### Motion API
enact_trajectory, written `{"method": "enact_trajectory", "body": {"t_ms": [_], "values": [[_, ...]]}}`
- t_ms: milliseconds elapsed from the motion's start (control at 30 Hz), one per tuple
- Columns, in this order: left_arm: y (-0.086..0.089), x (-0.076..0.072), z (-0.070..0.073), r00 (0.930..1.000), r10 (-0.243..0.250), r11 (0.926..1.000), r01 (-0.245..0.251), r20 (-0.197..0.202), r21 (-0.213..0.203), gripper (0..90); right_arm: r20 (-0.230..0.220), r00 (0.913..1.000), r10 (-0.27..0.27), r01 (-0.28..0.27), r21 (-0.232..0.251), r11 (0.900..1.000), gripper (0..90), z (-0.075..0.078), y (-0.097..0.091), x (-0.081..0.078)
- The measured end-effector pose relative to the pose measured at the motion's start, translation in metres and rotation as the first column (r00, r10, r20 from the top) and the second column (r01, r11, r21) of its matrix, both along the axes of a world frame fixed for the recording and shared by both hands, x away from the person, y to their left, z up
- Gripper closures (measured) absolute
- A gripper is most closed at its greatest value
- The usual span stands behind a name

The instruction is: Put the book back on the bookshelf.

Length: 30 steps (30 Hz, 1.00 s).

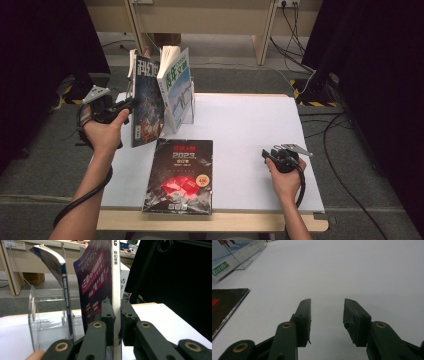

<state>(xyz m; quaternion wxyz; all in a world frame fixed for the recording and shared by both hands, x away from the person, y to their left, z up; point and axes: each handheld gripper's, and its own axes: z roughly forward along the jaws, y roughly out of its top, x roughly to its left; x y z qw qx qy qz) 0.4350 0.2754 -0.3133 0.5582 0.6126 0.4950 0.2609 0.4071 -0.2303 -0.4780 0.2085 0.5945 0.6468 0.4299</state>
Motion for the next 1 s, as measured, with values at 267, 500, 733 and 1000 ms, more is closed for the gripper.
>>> {"method": "enact_trajectory", "body": {"t_ms": [267, 500, 733, 1000], "values": [[-0.007, 0.022, -0.004, 0.9993, 0.034, 0.9993, -0.034, 0.018, 0.017, 83.0, -0.004, 1.0000, 0.002, -0.002, 0.007, 1.0000, 58.5, 0.000, 0.000, -0.001], [-0.013, 0.039, -0.006, 0.9973, 0.069, 0.9962, -0.070, 0.025, 0.051, 82.9, -0.007, 1.0000, -0.002, 0.002, 0.011, 0.9999, 58.6, -0.002, -0.001, 0.000], [-0.016, 0.048, -0.008, 0.9950, 0.092, 0.9914, -0.095, 0.039, 0.090, 82.9, -0.008, 1.0000, 0.003, -0.003, 0.005, 1.0000, 58.6, -0.003, 0.000, 0.001], [-0.015, 0.060, -0.017, 0.9907, 0.130, 0.9848, -0.134, 0.040, 0.111, 82.9, -0.005, 1.0000, 0.007, -0.007, 0.005, 1.0000, 58.7, -0.003, 0.001, 0.001]]}}
